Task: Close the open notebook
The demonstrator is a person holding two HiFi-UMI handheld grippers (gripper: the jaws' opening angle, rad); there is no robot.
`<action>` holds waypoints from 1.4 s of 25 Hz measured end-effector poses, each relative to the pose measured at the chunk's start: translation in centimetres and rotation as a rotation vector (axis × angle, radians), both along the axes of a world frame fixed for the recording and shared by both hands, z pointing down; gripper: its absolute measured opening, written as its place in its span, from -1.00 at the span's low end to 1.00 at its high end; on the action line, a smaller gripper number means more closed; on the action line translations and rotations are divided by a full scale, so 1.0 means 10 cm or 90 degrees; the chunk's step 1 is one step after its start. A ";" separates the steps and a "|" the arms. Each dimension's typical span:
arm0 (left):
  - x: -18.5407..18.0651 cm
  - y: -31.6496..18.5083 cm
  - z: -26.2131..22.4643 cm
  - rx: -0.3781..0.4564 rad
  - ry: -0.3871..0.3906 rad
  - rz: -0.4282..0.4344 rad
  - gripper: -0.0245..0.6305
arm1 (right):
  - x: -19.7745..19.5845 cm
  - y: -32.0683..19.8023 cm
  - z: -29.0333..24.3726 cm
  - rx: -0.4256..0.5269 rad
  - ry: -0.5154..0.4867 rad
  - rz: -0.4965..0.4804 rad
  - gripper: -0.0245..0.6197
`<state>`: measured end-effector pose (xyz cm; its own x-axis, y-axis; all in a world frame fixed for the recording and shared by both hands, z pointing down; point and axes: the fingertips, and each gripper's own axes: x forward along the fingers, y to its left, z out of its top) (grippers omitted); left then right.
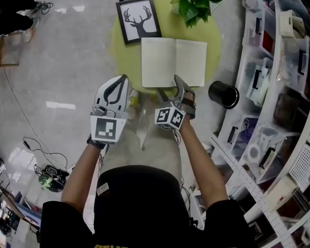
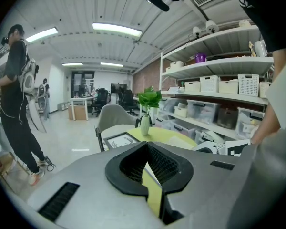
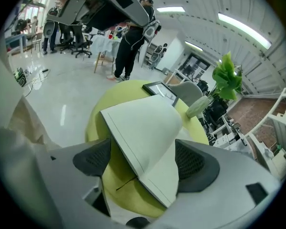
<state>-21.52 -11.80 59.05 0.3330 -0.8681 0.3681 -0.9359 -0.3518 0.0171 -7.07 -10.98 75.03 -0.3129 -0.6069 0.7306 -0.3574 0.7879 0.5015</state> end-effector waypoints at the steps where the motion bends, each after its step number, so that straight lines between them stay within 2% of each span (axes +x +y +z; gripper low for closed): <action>1: 0.00 -0.01 0.02 -0.001 0.001 0.000 -0.87 | -0.01 -0.01 0.01 0.002 0.000 -0.003 0.38; 6: 0.02 -0.03 0.05 -0.002 -0.002 0.005 -0.87 | -0.06 -0.02 0.06 0.001 0.008 -0.021 0.34; 14: 0.09 -0.03 0.07 -0.006 -0.002 0.014 -0.87 | -0.10 0.10 0.08 0.022 0.032 -0.056 -0.01; 19: 0.29 -0.01 0.00 0.014 0.003 0.036 -0.87 | -0.15 0.16 0.13 0.047 0.057 -0.073 -0.27; 24: 0.38 -0.03 -0.05 0.013 0.022 0.037 -0.87 | -0.16 0.17 0.07 0.056 0.056 -0.071 -0.38; 28: 0.39 -0.05 -0.15 0.015 0.021 0.043 -0.87 | -0.18 0.17 0.01 0.060 0.056 -0.081 -0.58; 31: 0.35 -0.04 -0.26 0.019 0.032 0.038 -0.87 | -0.20 0.18 0.01 0.059 0.059 -0.089 -0.65; 35: 0.29 -0.04 -0.29 0.018 0.020 0.042 -0.87 | -0.20 0.18 0.00 0.061 0.061 -0.085 -0.77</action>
<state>-18.60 -12.21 56.13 0.4007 -0.8542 0.3314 -0.9100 -0.4131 0.0356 -9.05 -9.17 75.06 -0.3274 -0.6325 0.7020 -0.2000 0.7725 0.6027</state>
